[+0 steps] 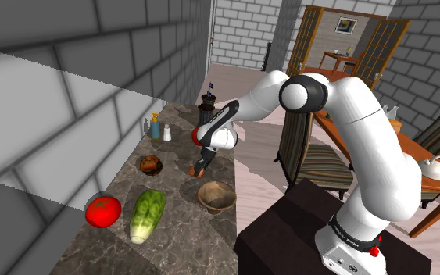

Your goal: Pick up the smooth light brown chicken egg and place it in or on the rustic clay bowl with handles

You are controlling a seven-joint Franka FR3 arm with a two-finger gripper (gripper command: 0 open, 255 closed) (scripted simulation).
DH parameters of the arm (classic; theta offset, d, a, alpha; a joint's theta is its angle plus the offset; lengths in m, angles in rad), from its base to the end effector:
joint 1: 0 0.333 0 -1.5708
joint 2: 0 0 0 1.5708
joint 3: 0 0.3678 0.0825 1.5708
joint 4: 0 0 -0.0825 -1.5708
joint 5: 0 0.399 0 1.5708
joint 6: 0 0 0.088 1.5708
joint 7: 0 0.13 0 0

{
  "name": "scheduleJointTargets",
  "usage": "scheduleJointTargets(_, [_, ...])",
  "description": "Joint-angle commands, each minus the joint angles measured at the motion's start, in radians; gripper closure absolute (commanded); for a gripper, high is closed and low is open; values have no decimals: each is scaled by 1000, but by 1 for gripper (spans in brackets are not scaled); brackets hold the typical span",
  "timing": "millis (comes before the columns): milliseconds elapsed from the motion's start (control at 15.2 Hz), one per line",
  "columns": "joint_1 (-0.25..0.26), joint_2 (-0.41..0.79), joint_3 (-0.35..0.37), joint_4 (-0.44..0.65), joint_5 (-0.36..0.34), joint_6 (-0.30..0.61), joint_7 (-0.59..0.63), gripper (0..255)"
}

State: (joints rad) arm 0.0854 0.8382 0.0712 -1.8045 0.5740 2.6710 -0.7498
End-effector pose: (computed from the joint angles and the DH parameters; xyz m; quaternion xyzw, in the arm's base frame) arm 0.6748 0.0932 0.0785 -0.9707 -0.1814 -0.0550 0.1477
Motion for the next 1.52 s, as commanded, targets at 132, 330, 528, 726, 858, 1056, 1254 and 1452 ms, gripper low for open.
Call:
scheduleJointTargets(132, [0,1,0,0,0,0,0,255])
scheduleJointTargets(330, [5,-37,-8,-20,-6,-18,12,255])
scheduleJointTargets(528, [10,-74,-15,-37,-12,-37,24,255])
scheduleJointTargets(726, [14,-111,-23,-53,-19,-57,37,255])
scheduleJointTargets(858, [18,-135,-28,-62,-25,-71,46,255])
scheduleJointTargets(1056, [23,-170,-36,-74,-33,-93,60,255])
scheduleJointTargets(1254, [27,-204,-43,-85,-43,-116,74,255])
scheduleJointTargets(1452, [32,-237,-51,-93,-53,-140,89,255])
